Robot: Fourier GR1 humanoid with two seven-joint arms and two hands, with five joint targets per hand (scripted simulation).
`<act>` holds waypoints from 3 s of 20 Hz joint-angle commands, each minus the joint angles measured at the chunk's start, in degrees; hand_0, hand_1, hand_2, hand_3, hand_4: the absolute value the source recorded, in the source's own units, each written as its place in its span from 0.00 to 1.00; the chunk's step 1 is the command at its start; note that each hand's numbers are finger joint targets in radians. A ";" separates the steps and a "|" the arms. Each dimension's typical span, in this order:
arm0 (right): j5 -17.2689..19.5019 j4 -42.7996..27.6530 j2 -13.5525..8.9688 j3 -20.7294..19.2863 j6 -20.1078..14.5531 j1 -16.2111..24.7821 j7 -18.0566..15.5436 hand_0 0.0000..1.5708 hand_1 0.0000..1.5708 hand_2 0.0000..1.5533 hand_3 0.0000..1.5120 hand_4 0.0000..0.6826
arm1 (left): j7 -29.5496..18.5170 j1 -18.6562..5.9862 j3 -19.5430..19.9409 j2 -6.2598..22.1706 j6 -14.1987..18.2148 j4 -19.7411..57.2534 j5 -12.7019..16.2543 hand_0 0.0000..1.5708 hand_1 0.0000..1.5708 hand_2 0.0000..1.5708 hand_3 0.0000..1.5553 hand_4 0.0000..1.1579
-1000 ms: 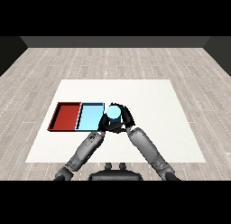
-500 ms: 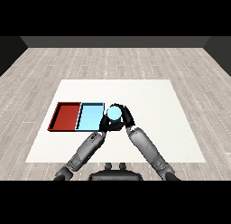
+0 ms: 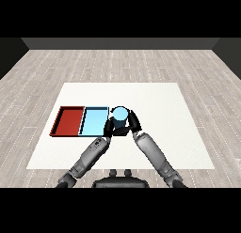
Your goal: Pick the blue can and put it in the blue box
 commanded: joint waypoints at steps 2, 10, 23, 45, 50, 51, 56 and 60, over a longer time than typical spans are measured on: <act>0.48 -0.55 0.02 -0.59 1.03 0.39 0.76 0.00 0.00 0.00 0.00 0.00 | 3.62 -2.96 2.74 -0.09 -0.44 -0.76 -0.64 1.00 1.00 1.00 0.96 0.97; 0.10 -3.64 -1.27 -5.60 7.07 1.80 1.45 0.00 0.00 0.00 0.00 0.00 | -2.72 -0.79 -0.36 -0.09 1.29 2.22 -0.86 1.00 1.00 1.00 0.96 0.98; -6.32 -9.92 -1.99 -13.87 5.42 15.00 -4.91 0.00 0.00 0.00 0.00 0.00 | 6.02 1.16 8.19 7.61 0.20 -0.34 -7.90 1.00 1.00 1.00 0.95 0.97; -12.26 0.50 -1.26 -21.76 7.42 14.04 -9.63 0.00 0.00 0.00 0.00 0.00 | 28.91 -19.58 6.46 14.64 -0.01 49.86 -26.96 0.38 0.38 0.34 0.22 0.75; -12.20 3.91 -0.67 -21.96 8.17 14.32 -11.94 0.00 0.00 0.00 0.00 0.00 | 35.18 -24.76 8.59 11.09 -5.39 57.87 -26.30 0.76 0.76 0.66 0.00 0.72; -13.21 5.97 -2.26 -24.12 8.75 11.30 -10.84 0.00 0.00 0.00 0.00 0.00 | 37.42 -24.16 7.74 9.86 -5.75 59.98 -26.75 0.84 0.84 0.73 0.00 0.71; -14.49 4.42 -3.65 -25.73 9.56 13.59 -10.94 0.00 0.00 0.00 0.00 0.00 | 30.80 -21.90 8.34 11.15 -16.84 61.51 -26.26 0.93 0.93 0.85 0.08 0.54; -14.63 6.43 -1.72 -24.95 10.55 15.90 -15.14 0.00 0.00 0.00 0.00 0.00 | 33.80 -25.63 8.19 10.34 -27.98 63.00 -26.40 0.00 0.00 0.00 0.00 0.00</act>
